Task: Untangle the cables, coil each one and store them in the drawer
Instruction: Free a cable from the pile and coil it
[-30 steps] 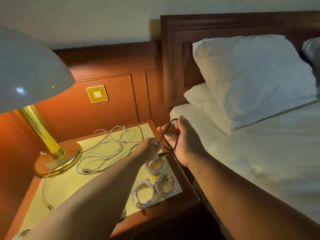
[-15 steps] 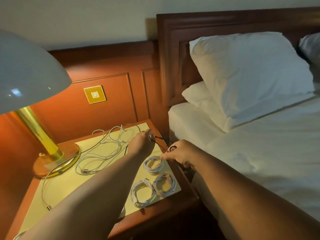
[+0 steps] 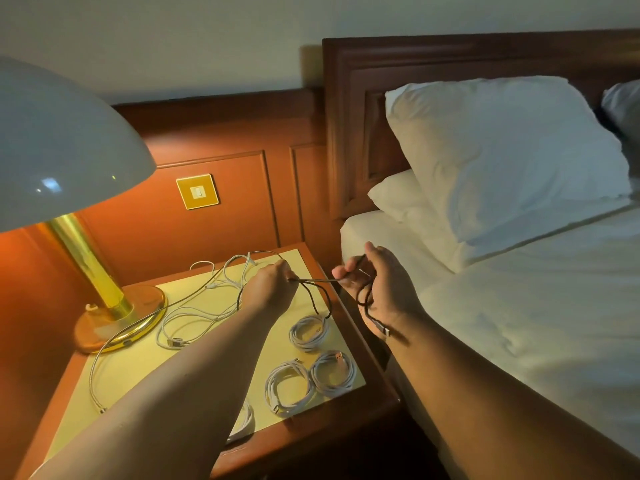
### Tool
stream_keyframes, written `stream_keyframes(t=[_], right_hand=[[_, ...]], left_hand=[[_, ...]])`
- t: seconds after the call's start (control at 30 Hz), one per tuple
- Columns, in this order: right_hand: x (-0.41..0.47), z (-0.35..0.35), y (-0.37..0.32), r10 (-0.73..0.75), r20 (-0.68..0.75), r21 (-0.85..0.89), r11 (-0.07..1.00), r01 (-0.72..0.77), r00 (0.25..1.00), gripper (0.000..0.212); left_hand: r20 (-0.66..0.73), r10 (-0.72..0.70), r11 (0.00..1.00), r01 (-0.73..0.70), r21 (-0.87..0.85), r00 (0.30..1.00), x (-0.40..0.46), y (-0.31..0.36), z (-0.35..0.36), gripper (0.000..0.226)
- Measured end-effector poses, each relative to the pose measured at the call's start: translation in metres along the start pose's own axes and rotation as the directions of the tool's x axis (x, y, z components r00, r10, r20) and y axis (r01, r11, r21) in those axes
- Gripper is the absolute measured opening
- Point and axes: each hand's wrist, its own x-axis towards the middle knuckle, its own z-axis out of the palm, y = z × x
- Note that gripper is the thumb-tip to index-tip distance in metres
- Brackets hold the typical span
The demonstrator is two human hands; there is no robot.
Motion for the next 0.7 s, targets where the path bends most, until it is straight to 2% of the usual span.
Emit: stream_keyframes(t=[0.07, 0.17, 0.33, 0.5, 0.63, 0.7], right_hand=[[0.003, 0.003, -0.001, 0.085, -0.091, 0.058, 0.995, -0.079, 0.992, 0.037], [0.009, 0.003, 0.008, 0.119, -0.159, -0.121, 0.983, -0.139, 0.98, 0.038], [0.01, 0.007, 0.011, 0.0, -0.114, -0.427, 0.903, -0.049, 0.994, 0.028], [0.001, 0.016, 0.007, -0.047, -0.047, -0.53, 0.848, 0.015, 0.998, 0.025], [-0.01, 0.03, 0.001, -0.031, -0.041, -0.578, 0.816, 0.001, 0.999, 0.022], [-0.015, 0.041, -0.003, -0.012, -0.032, -0.569, 0.823, -0.009, 0.999, 0.031]], left_hand=[[-0.004, 0.022, 1.0, -0.022, 0.001, 1.0, -0.001, 0.001, -0.002, 0.018], [-0.06, 0.041, 0.999, -0.041, 0.008, 0.997, -0.004, 0.003, -0.005, 0.024], [-0.202, 0.019, 0.999, -0.024, -0.024, 0.979, -0.001, 0.004, -0.027, 0.024], [-0.342, -0.008, 0.996, -0.024, -0.089, 0.94, 0.005, 0.003, -0.053, 0.033], [-0.463, 0.129, 0.985, -0.168, -0.044, 0.877, 0.002, -0.001, -0.07, 0.026], [-0.514, 0.192, 0.974, -0.225, -0.002, 0.836, -0.002, -0.003, -0.08, 0.022]])
